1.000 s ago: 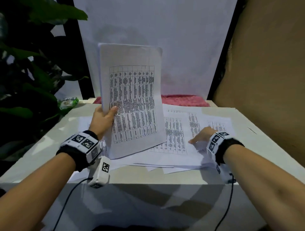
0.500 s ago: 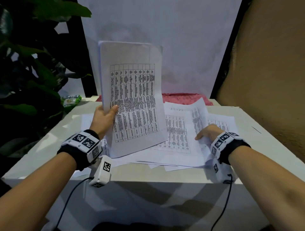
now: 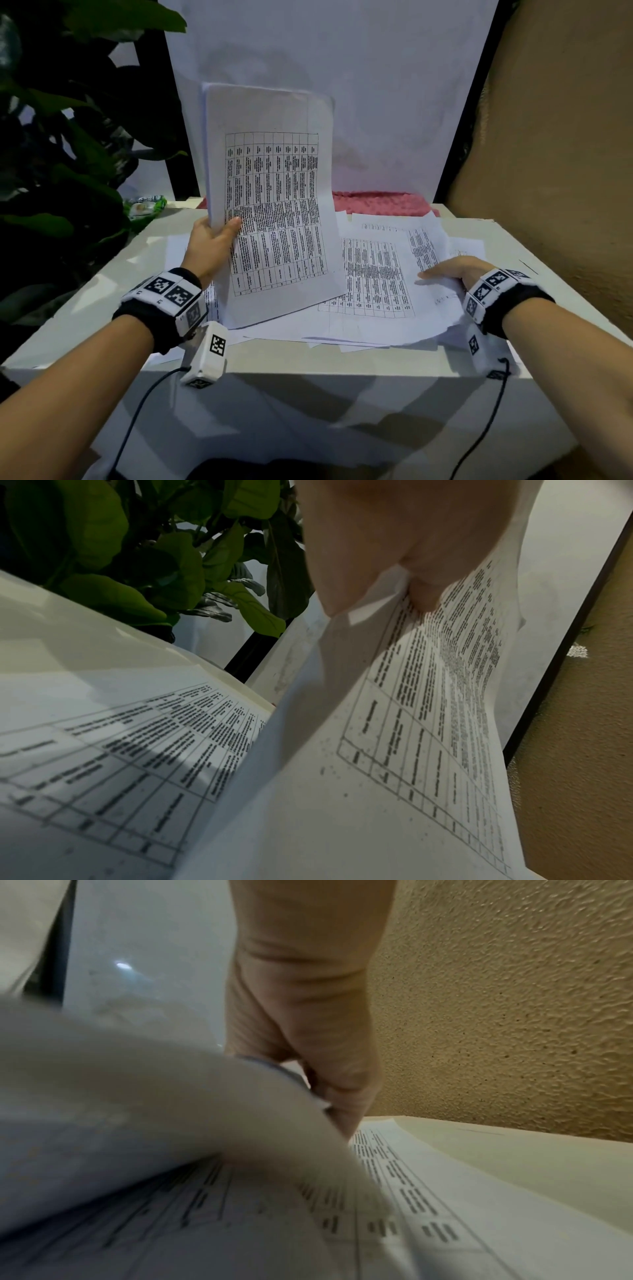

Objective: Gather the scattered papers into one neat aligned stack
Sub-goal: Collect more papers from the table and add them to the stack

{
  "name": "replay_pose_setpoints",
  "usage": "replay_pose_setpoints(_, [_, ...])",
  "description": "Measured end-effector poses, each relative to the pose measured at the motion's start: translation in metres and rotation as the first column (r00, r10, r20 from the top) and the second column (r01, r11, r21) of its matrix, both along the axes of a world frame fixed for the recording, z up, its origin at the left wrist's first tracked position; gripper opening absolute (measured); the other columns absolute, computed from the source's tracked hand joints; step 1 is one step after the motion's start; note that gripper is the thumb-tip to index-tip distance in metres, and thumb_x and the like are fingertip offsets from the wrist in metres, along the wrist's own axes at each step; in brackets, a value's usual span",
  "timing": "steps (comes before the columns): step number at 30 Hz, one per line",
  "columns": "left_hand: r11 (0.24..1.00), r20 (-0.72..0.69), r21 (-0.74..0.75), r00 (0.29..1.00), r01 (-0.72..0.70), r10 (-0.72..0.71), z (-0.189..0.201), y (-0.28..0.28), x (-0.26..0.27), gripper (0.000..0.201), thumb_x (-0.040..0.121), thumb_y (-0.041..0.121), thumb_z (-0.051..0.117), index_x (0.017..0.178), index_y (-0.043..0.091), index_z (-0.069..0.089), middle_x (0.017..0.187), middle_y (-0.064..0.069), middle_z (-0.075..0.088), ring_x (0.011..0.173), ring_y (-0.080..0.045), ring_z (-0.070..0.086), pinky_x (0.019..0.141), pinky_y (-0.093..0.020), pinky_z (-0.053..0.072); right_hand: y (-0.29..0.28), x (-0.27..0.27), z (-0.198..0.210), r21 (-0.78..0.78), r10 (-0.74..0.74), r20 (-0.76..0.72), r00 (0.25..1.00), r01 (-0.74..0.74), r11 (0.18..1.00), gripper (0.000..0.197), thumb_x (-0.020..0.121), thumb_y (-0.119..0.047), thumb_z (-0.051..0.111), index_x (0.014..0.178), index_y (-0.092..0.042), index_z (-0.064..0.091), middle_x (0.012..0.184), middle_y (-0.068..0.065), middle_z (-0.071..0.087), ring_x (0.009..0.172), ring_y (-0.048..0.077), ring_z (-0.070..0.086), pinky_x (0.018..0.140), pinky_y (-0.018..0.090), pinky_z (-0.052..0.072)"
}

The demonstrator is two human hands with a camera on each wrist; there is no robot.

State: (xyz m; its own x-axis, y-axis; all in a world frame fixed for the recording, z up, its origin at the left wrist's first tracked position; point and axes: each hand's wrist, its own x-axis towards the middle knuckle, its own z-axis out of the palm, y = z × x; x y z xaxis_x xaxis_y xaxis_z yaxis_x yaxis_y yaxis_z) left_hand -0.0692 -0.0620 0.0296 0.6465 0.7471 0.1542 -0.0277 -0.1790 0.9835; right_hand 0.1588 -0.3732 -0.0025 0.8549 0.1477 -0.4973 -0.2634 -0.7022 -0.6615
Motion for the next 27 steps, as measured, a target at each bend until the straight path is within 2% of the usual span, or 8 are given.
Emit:
replay_pose_setpoints(2, [1.0, -0.007, -0.012, 1.0, -0.003, 0.003, 0.001, -0.002, -0.001, 0.046, 0.092, 0.023, 0.054, 0.128, -0.002, 0.039, 0.081, 0.003, 0.05, 0.072, -0.011, 0.049, 0.091, -0.044, 0.048, 0.005, -0.006, 0.003, 0.031, 0.006, -0.04, 0.999, -0.005, 1.0, 0.062, 0.071, -0.02, 0.079, 0.122, 0.002, 0.054, 0.115, 0.02, 0.066, 0.101, 0.027, 0.066, 0.088, 0.037, 0.052])
replay_pose_setpoints(5, [0.999, 0.006, -0.041, 1.0, -0.007, 0.008, 0.001, -0.002, -0.001, 0.042, 0.093, 0.023, 0.054, 0.126, 0.001, 0.039, 0.082, 0.003, 0.049, 0.074, -0.011, 0.049, 0.092, -0.043, 0.046, 0.006, -0.002, -0.002, -0.013, 0.022, -0.045, 0.999, -0.023, 1.0, 0.075, 0.057, -0.027, 0.086, 0.12, 0.003, 0.058, 0.124, 0.022, 0.06, 0.117, 0.035, 0.056, 0.103, 0.045, 0.043])
replay_pose_setpoints(8, [1.0, 0.028, -0.016, 1.0, 0.007, -0.007, 0.003, -0.005, -0.003, 0.009, 0.094, 0.02, 0.052, 0.091, 0.014, 0.047, 0.077, 0.001, 0.048, 0.069, -0.011, 0.047, 0.085, -0.04, 0.045, 0.005, 0.0, -0.003, -0.028, 0.046, -0.084, 0.995, -0.048, 0.998, 0.069, 0.045, -0.024, 0.091, 0.103, 0.005, 0.068, 0.12, 0.018, 0.063, 0.119, 0.035, 0.054, 0.104, 0.047, 0.041])
replay_pose_setpoints(11, [1.0, 0.051, -0.009, 0.999, 0.003, -0.002, 0.005, -0.012, -0.002, 0.023, 0.095, 0.016, 0.05, 0.076, 0.024, 0.04, 0.074, 0.001, 0.047, 0.066, -0.011, 0.046, 0.076, -0.034, 0.045, 0.009, -0.014, -0.005, 0.038, 0.01, -0.115, 0.993, -0.006, 0.999, 0.04, 0.041, -0.021, 0.092, 0.071, 0.0, 0.077, 0.113, 0.009, 0.064, 0.129, 0.033, 0.045, 0.106, 0.04, 0.038])
replay_pose_setpoints(15, [1.0, 0.073, -0.004, 0.997, 0.003, -0.002, 0.006, -0.017, -0.001, 0.025, 0.095, 0.016, 0.05, 0.075, 0.024, 0.037, 0.072, 0.0, 0.043, 0.064, -0.011, 0.042, 0.066, -0.029, 0.041, 0.03, -0.022, -0.014, 0.044, -0.05, 0.039, 0.998, 0.048, 0.998, 0.052, 0.072, -0.006, 0.077, 0.116, 0.013, 0.057, 0.123, 0.019, 0.059, 0.119, 0.036, 0.053, 0.101, 0.039, 0.041])
replay_pose_setpoints(19, [1.0, 0.044, -0.025, 0.999, 0.0, 0.002, 0.005, -0.014, 0.0, 0.009, 0.094, 0.019, 0.052, 0.092, 0.014, 0.044, 0.076, 0.001, 0.045, 0.066, -0.01, 0.044, 0.071, -0.031, 0.045, 0.035, -0.022, -0.006, 0.023, -0.016, 0.039, 0.999, 0.015, 1.0, 0.038, 0.065, -0.001, 0.08, 0.097, 0.01, 0.062, 0.104, 0.019, 0.056, 0.104, 0.036, 0.055, 0.088, 0.037, 0.045])
replay_pose_setpoints(22, [0.998, 0.006, -0.058, 1.0, -0.004, 0.005, 0.005, -0.01, -0.002, 0.038, 0.092, 0.023, 0.055, 0.121, 0.0, 0.044, 0.081, 0.002, 0.049, 0.07, -0.01, 0.048, 0.085, -0.04, 0.046, 0.02, -0.01, 0.009, 0.055, -0.044, 0.177, 0.983, 0.035, 0.998, 0.053, 0.061, -0.002, 0.082, 0.106, 0.013, 0.058, 0.111, 0.02, 0.061, 0.105, 0.038, 0.057, 0.088, 0.042, 0.049])
replay_pose_setpoints(27, [0.999, 0.02, 0.02, 0.999, -0.032, 0.032, 0.006, -0.008, 0.002, 0.009, 0.095, 0.018, 0.05, 0.091, 0.009, 0.052, 0.068, -0.001, 0.045, 0.06, -0.013, 0.043, 0.061, -0.029, 0.043, -0.001, -0.002, 0.053, 0.173, -0.237, 0.452, 0.86, 0.176, 0.969, 0.052, 0.071, -0.006, 0.078, 0.113, 0.012, 0.055, 0.105, 0.021, 0.061, 0.098, 0.032, 0.059, 0.082, 0.033, 0.047])
